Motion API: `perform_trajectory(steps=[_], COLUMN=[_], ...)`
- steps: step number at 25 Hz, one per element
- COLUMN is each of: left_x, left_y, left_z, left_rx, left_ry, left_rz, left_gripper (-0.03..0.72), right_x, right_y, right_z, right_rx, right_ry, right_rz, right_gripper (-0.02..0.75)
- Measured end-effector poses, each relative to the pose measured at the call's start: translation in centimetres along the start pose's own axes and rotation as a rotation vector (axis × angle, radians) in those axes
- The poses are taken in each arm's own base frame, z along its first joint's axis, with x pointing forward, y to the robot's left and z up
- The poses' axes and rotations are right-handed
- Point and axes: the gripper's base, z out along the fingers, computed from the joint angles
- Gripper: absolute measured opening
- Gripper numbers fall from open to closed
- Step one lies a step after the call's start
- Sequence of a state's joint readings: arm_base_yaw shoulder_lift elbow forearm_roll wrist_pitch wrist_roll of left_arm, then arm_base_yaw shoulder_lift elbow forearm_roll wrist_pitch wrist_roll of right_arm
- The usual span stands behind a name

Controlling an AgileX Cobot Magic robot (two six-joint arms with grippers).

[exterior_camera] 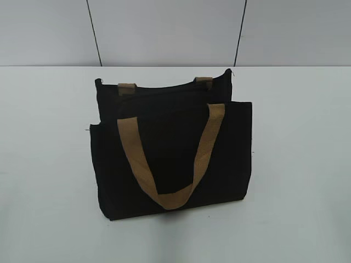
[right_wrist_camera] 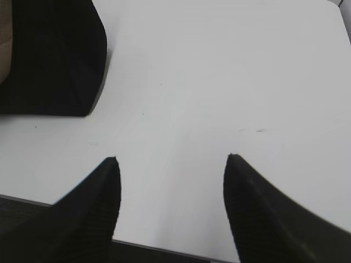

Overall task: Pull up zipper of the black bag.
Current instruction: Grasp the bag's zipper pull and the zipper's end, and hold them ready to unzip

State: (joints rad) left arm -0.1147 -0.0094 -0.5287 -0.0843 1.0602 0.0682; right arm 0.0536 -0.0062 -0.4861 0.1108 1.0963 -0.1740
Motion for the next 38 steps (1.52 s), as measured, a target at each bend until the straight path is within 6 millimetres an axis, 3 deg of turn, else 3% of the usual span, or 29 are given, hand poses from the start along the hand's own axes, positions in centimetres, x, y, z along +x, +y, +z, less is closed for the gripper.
perform_trajectory(steps=[7, 13, 24, 31, 38], left_x=[-0.4, -3.3, -6.1, -4.9, -2.1], left_y=[0.1, -0.4, -2.0, -2.8, -2.7], left_z=[0.7, 3.3, 14.3, 21.2, 26.2], left_rx=[0.001, 0.086, 0.427, 0.622, 0.693], left_ry=[0.050, 0.110, 0.232, 0.231, 0.222], left_rz=[-0.004, 0.094, 0.300, 0.408, 0.561], left_gripper=[0.469, 0.469, 0.469, 0.469, 0.469], right_x=[-0.1, -3.6, -11.7, -16.4, -19.7], right_y=[0.0, -0.5, -1.2, -1.5, -2.0], right_z=[0.0, 0.8, 4.9, 8.3, 9.8], right_rx=[-0.002, -0.015, -0.123, -0.219, -0.230], right_ry=[0.000, 0.104, 0.262, 0.301, 0.279], right_rz=[0.005, 0.014, -0.031, -0.106, -0.172], right_gripper=[0.464, 0.464, 0.465, 0.465, 0.465])
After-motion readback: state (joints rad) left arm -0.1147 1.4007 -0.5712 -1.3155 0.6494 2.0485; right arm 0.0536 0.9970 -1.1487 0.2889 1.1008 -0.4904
